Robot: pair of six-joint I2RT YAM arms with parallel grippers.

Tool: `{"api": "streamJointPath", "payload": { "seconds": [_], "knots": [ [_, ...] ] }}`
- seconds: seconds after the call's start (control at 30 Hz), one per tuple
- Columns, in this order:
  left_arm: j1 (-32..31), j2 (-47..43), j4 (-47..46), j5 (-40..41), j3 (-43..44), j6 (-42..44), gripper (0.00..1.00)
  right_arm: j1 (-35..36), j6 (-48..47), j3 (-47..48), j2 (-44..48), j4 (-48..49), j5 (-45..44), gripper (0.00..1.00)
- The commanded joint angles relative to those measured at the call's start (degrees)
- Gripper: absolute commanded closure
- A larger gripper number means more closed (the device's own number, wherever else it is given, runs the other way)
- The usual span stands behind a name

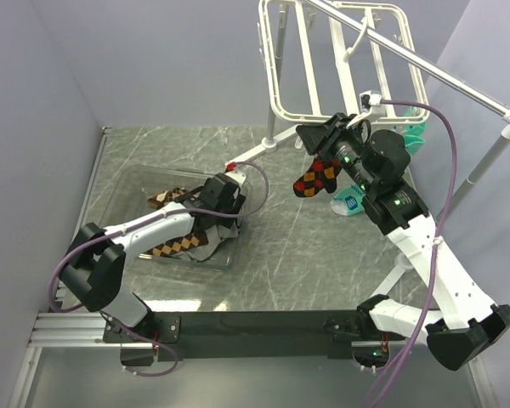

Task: Clip the socks to the hanger
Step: Pick up the sock from the bin.

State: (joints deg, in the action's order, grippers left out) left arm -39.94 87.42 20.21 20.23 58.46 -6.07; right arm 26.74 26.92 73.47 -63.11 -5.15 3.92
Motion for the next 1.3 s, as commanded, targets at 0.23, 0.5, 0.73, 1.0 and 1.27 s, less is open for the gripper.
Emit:
{"api": "streamJointPath", "payload": {
  "seconds": [0.23,0.5,0.73,1.0,1.27],
  "knots": [
    [-0.66,3.99,-1.04,3.76,-0.71,0.18,0.31,-0.20,-1.25,0.62,-0.26,1.10,-1.37,1.00],
    [-0.57,6.18,-2.27,4.47,-1.06,-0.35,0.39,-0.20,-0.90,0.88,-0.69,1.28,-0.94,1.00],
    [-0.31,6.36,-3.59,4.29,-2.03,-0.53,0.51,-0.20,-0.73,1.32,-1.14,1.37,-0.59,1.00],
    [1.27,-0.38,-7.19,1.40,-3.61,-1.93,0.80,-0.20,-0.64,1.41,-1.22,1.37,-0.58,1.00],
    [2.32,-18.32,-15.71,-4.40,-8.27,-4.83,0.81,-0.29,-0.20,1.85,-1.31,1.63,0.29,1.00]
  ]
}}
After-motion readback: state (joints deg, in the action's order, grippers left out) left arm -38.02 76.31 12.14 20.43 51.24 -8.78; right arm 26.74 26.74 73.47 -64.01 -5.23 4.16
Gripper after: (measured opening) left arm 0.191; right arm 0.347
